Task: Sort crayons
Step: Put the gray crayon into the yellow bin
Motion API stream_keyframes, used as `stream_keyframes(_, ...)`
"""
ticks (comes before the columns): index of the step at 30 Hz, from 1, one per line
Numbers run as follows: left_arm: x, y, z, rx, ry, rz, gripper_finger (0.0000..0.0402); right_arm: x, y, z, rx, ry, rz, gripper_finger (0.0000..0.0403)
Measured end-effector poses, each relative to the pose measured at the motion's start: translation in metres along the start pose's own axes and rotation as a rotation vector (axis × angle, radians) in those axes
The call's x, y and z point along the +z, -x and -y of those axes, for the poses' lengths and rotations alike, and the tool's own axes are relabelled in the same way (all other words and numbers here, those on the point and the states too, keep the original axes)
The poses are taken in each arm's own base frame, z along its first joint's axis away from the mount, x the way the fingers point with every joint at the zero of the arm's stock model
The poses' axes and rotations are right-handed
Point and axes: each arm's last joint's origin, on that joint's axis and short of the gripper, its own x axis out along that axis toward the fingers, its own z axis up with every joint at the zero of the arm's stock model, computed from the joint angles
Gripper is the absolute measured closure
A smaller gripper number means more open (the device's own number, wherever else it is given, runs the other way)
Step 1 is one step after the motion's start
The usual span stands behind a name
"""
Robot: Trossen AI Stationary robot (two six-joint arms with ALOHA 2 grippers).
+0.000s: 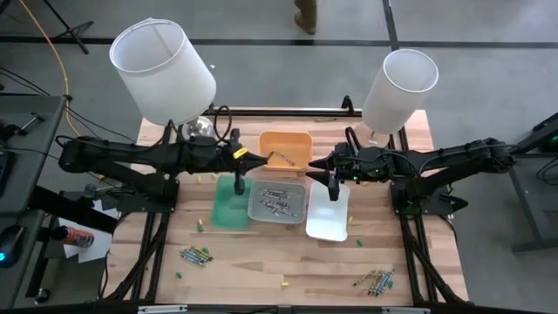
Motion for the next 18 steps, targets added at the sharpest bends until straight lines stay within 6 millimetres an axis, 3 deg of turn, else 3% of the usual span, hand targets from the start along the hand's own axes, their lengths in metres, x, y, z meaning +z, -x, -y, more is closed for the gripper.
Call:
stream_keyframes(5,-0.008,-0.027,-0.005,0.096,-0.006,-0.036,0.0401,0.000,0.000,0.000,-0.011,0.017,0.006,0.0233)
stream_keyframes(11,-0.013,-0.078,-0.048,0.199,0.020,-0.324,0.0401,0.002,0.000,0.001,-0.035,-0.004,0.032,0.0233)
stream_keyframes(18,-0.061,-0.132,-0.080,0.132,0.044,-0.663,0.0401,0.002,0.000,0.001,-0.035,-0.006,0.035,0.0233)
